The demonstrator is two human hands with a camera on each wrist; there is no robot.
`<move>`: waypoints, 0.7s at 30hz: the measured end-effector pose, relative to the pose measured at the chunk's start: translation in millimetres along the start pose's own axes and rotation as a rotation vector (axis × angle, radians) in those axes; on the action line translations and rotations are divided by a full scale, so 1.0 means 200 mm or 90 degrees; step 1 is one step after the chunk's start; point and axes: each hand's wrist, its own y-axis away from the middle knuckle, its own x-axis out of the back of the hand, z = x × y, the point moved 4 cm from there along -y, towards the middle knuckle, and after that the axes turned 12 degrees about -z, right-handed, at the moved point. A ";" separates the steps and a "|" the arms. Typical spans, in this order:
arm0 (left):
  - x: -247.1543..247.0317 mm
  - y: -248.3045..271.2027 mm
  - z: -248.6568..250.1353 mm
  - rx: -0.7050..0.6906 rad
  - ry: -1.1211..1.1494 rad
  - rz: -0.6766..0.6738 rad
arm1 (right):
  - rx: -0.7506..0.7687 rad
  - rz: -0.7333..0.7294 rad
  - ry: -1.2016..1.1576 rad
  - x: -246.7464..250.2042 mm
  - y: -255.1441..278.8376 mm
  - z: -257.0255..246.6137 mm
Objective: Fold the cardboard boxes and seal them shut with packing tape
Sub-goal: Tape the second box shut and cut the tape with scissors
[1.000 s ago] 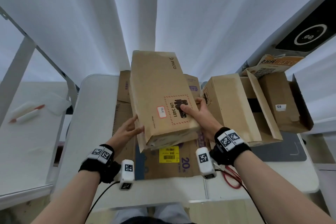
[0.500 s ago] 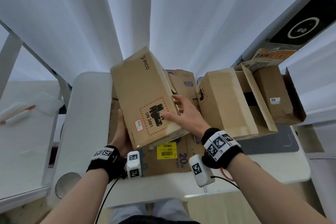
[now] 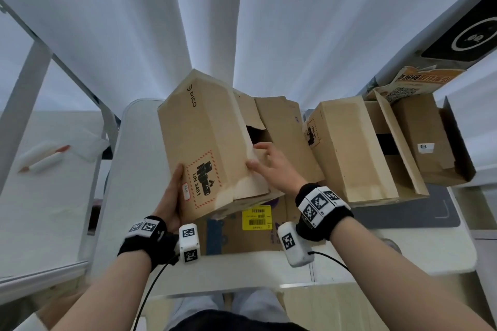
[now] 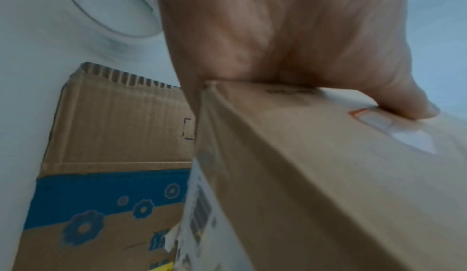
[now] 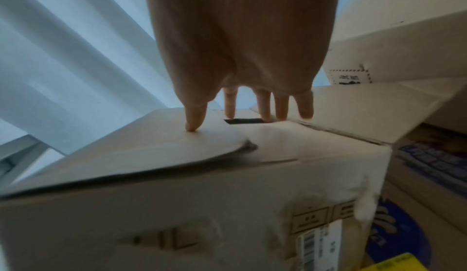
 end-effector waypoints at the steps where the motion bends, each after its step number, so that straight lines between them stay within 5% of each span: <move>1: 0.01 0.00 0.00 0.002 -0.001 0.006 | -0.026 0.051 0.030 0.03 0.00 0.03; 5: 0.03 0.00 0.01 0.005 -0.017 0.024 | -0.173 0.197 0.141 0.19 0.00 0.20; 17: 0.07 0.01 0.05 0.037 -0.108 0.064 | -0.319 0.025 -0.158 0.06 -0.04 0.47; 21: 0.15 0.02 0.12 0.045 -0.254 0.211 | -0.275 0.022 -0.193 0.02 -0.07 0.40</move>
